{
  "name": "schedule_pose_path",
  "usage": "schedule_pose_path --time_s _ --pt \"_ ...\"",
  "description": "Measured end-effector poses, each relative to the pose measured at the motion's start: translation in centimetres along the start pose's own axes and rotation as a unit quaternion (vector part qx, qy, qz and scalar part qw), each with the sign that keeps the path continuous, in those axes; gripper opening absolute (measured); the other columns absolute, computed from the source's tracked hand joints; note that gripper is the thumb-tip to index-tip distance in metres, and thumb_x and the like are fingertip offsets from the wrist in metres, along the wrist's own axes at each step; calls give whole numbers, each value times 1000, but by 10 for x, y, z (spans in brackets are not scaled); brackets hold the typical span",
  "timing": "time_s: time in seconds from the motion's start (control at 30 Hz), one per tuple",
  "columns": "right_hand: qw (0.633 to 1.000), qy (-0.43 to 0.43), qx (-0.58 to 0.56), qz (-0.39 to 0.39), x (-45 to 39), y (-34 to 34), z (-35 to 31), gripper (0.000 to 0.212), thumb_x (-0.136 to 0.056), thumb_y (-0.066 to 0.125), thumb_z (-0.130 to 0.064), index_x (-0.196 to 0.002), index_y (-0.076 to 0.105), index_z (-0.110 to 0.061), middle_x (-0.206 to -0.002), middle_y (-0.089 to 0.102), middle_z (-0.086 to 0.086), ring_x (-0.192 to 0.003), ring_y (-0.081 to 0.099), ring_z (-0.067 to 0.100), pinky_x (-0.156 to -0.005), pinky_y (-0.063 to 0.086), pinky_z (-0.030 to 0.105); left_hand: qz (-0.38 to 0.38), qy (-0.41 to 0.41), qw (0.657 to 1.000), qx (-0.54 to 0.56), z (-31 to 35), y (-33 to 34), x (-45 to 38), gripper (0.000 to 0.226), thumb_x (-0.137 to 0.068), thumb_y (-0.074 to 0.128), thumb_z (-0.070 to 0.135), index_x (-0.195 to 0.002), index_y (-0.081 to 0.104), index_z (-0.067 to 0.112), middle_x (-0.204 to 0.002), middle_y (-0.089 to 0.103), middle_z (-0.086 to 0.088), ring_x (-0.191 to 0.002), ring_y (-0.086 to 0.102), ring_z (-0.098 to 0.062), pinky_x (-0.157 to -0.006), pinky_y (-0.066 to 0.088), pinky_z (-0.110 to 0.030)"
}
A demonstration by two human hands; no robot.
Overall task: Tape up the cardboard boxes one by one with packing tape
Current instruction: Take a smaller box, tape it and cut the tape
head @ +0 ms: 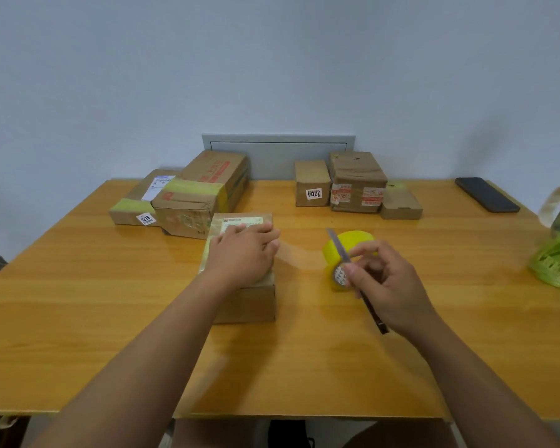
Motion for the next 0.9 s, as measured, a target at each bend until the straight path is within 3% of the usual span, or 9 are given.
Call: schedule_pose_path --time_s 0.17,0.27,0.33,0.4,0.5,0.6,0.73,0.83,0.9 --pt "994 8 -98 48 -32 8 -17 11 -94 60 -10 -100 67 -16 -74 68 8 -55 63 19 -53 54 30 43 -10 999 6 3 -5 1 40 -101 36 47 -140 47 47 -153 33 24 -141 24 -21 -112 18 -45" --pt "984 22 -160 69 -52 19 -16 13 -97 57 -12 -100 69 -10 -81 73 10 -64 68 21 -60 55 26 29 -7 999 -16 3 2 2 50 -102 29 46 -152 25 44 -161 16 19 -149 9 -24 -119 8 -47" --pt "973 40 -219 67 -64 31 -9 20 -100 49 -8 -101 69 -10 -88 75 9 -79 72 24 -70 56 27 -5 -10 999 -41 3 10 1 56 -104 19 44 -157 3 38 -163 -6 17 -151 -11 -26 -119 -6 -50" --pt "967 44 -246 53 -74 44 -2 23 -99 48 -1 -103 68 -12 -92 77 4 -94 72 21 -82 55 27 -30 -8 998 -52 3 14 0 56 -104 13 41 -157 -5 34 -163 -13 14 -150 -16 -25 -120 -9 -50" --pt "982 2 -183 36 -79 54 1 17 -92 66 -11 -103 66 -23 -97 76 -5 -105 69 12 -91 52 28 -38 -5 998 -57 4 16 -1 55 -105 11 39 -157 -5 34 -163 -12 15 -151 -11 -25 -121 -5 -49" --pt "996 -64 -19 66 -70 50 -5 14 -89 69 -26 -101 64 -31 -100 72 -14 -100 65 -1 -86 50 19 -41 -3 997 -58 4 17 -1 53 -104 11 40 -155 -3 42 -162 -12 18 -151 -12 -23 -121 -7 -48" --pt "972 -185 118 85 -50 56 -22 23 -98 53 -30 -108 63 -11 -95 67 -3 -84 62 13 -75 49 28 -61 -3 996 -65 2 20 -2 53 -104 9 41 -155 -9 41 -162 -17 14 -150 -18 -23 -120 -11 -51" --pt "957 -218 169 87 -39 63 -22 36 -100 48 -35 -107 64 -4 -95 66 5 -88 59 19 -83 47 34 -70 -4 996 -56 1 20 0 55 -105 10 41 -156 -12 33 -162 -19 9 -149 -21 -22 -119 -13 -49" --pt "954 -226 176 86 -33 65 -19 32 -99 49 -30 -107 65 -3 -99 68 7 -93 60 21 -95 46 38 -61 -6 998 -29 1 17 1 56 -106 15 42 -158 -2 28 -164 -14 5 -150 -19 -21 -119 -13 -48"
Point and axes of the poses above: each hand's wrist, its own x-axis away from the middle knuckle, its own y-axis out of the palm, z = x × y, the point moved 10 cm from there along -x, towards the middle knuckle
